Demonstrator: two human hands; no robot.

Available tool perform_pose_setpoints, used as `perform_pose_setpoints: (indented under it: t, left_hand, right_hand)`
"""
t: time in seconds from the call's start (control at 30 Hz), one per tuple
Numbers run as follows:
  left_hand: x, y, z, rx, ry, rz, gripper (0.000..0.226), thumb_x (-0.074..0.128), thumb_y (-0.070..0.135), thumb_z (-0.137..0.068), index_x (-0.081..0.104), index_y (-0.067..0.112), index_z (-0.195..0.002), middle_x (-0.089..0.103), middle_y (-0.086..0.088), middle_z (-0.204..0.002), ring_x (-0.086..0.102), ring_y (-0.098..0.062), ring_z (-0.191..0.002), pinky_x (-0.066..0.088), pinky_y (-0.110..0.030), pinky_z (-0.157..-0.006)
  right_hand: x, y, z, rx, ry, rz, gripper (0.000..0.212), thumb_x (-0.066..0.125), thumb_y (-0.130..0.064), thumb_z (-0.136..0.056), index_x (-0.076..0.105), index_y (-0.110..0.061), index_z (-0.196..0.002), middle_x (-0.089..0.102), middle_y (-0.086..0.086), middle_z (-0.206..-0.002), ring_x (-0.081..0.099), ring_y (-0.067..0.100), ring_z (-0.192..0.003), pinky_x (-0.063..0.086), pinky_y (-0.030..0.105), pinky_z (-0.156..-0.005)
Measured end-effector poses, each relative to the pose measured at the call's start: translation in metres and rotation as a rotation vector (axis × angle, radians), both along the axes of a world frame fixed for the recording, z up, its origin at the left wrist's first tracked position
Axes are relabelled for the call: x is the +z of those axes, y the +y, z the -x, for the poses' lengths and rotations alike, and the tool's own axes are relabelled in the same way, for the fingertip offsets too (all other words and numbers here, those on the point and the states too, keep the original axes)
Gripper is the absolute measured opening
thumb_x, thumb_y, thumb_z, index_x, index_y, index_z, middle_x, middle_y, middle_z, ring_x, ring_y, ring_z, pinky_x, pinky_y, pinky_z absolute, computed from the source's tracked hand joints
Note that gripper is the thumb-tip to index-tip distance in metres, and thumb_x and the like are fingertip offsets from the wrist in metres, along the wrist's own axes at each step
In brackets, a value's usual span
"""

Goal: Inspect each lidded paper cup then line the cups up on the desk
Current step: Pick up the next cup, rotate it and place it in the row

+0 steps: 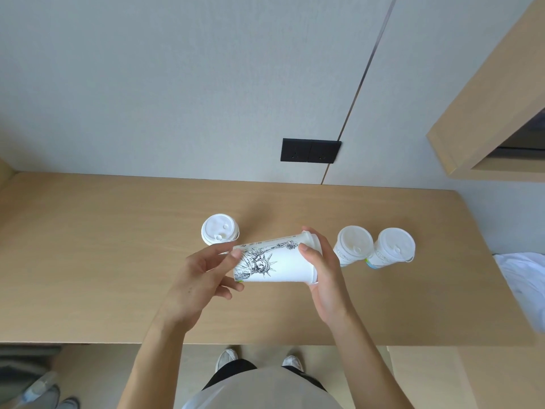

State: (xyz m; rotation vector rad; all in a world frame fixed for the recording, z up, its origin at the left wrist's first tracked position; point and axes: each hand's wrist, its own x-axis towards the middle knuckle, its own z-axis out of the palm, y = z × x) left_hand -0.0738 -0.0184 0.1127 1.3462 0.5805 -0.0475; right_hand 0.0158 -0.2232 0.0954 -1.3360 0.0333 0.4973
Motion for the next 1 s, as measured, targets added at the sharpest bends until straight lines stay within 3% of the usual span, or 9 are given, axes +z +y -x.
perform_pose_setpoints:
  t: [0.13,0.23,0.4,0.5,0.67,0.77,0.87,0.93,1.0]
  left_hand:
    - [0.001,0.002,0.0,-0.041,-0.026,-0.008,0.051,0.083,0.038,-0.078,0.07,0.03,-0.126,0.074,0.003,-0.123,0.077,-0.036,-0.088,0.056,-0.036,-0.069]
    - [0.004,-0.002,-0.002,-0.017,0.013,-0.015,0.049,0.081,0.046,-0.081,0.071,0.024,-0.124,0.077,-0.001,-0.114,0.076,-0.032,-0.077,0.054,-0.034,-0.062]
    - [0.007,0.001,0.0,-0.053,-0.052,0.001,0.048,0.085,0.03,-0.081,0.07,0.025,-0.125,0.075,0.001,-0.122,0.076,-0.036,-0.085,0.055,-0.039,-0.07]
    - [0.011,-0.004,-0.002,-0.025,0.005,-0.007,0.043,0.075,0.043,-0.081,0.071,0.025,-0.12,0.077,0.0,-0.112,0.076,-0.035,-0.075,0.054,-0.034,-0.059]
    - [0.01,-0.001,0.0,-0.054,-0.069,0.035,0.048,0.083,0.027,-0.08,0.068,0.021,-0.125,0.076,-0.004,-0.12,0.076,-0.036,-0.083,0.06,-0.031,-0.064]
    - [0.014,-0.005,0.001,-0.034,-0.021,0.009,0.041,0.076,0.037,-0.086,0.07,0.02,-0.122,0.078,0.002,-0.111,0.077,-0.04,-0.082,0.061,-0.032,-0.061]
    - [0.011,-0.004,0.003,-0.053,-0.043,0.008,0.04,0.078,0.03,-0.085,0.07,0.019,-0.123,0.078,-0.003,-0.113,0.077,-0.035,-0.084,0.061,-0.032,-0.064]
    - [0.011,-0.003,0.006,-0.075,-0.093,0.029,0.048,0.086,0.02,-0.079,0.07,0.02,-0.124,0.075,-0.001,-0.123,0.076,-0.027,-0.099,0.062,-0.035,-0.072]
    - [0.009,-0.003,0.007,-0.086,-0.081,0.023,0.049,0.087,0.022,-0.079,0.07,0.021,-0.124,0.075,-0.001,-0.123,0.075,-0.026,-0.103,0.063,-0.038,-0.075]
  right_hand:
    - [0.0,-0.002,-0.001,-0.029,0.0,-0.003,0.056,0.078,-0.047,-0.071,0.069,-0.036,-0.125,0.065,-0.001,-0.123,0.053,0.036,-0.136,0.033,0.063,-0.121]
    - [0.0,-0.003,-0.001,-0.026,0.003,0.002,0.057,0.078,-0.047,-0.071,0.068,-0.036,-0.126,0.065,0.002,-0.123,0.054,0.037,-0.134,0.034,0.064,-0.119]
    - [-0.001,-0.007,-0.004,-0.022,-0.012,-0.013,0.056,0.078,-0.048,-0.069,0.069,-0.035,-0.123,0.061,0.0,-0.114,0.059,0.025,-0.115,0.037,0.065,-0.115]
    - [-0.001,-0.007,-0.004,-0.022,-0.022,-0.016,0.056,0.077,-0.047,-0.069,0.07,-0.035,-0.123,0.062,0.0,-0.115,0.06,0.024,-0.115,0.039,0.063,-0.114]
    - [0.0,-0.009,-0.004,-0.046,-0.022,-0.02,0.058,0.077,-0.048,-0.067,0.07,-0.033,-0.123,0.065,0.0,-0.112,0.063,0.021,-0.111,0.048,0.052,-0.102]
    - [0.001,-0.008,-0.002,-0.037,-0.026,-0.017,0.059,0.077,-0.047,-0.067,0.07,-0.032,-0.124,0.068,0.001,-0.114,0.064,0.026,-0.114,0.046,0.057,-0.108]
    - [-0.001,-0.008,0.001,-0.053,-0.034,-0.002,0.055,0.076,-0.046,-0.07,0.071,-0.033,-0.123,0.068,0.003,-0.121,0.058,0.039,-0.128,0.039,0.063,-0.115]
    - [0.0,-0.008,0.001,-0.074,-0.031,0.012,0.053,0.076,-0.048,-0.07,0.072,-0.036,-0.121,0.065,0.003,-0.129,0.053,0.036,-0.137,0.034,0.064,-0.12]
    - [0.0,-0.009,0.001,-0.08,-0.032,0.015,0.053,0.076,-0.049,-0.07,0.072,-0.038,-0.121,0.062,0.006,-0.14,0.049,0.032,-0.142,0.032,0.064,-0.121]
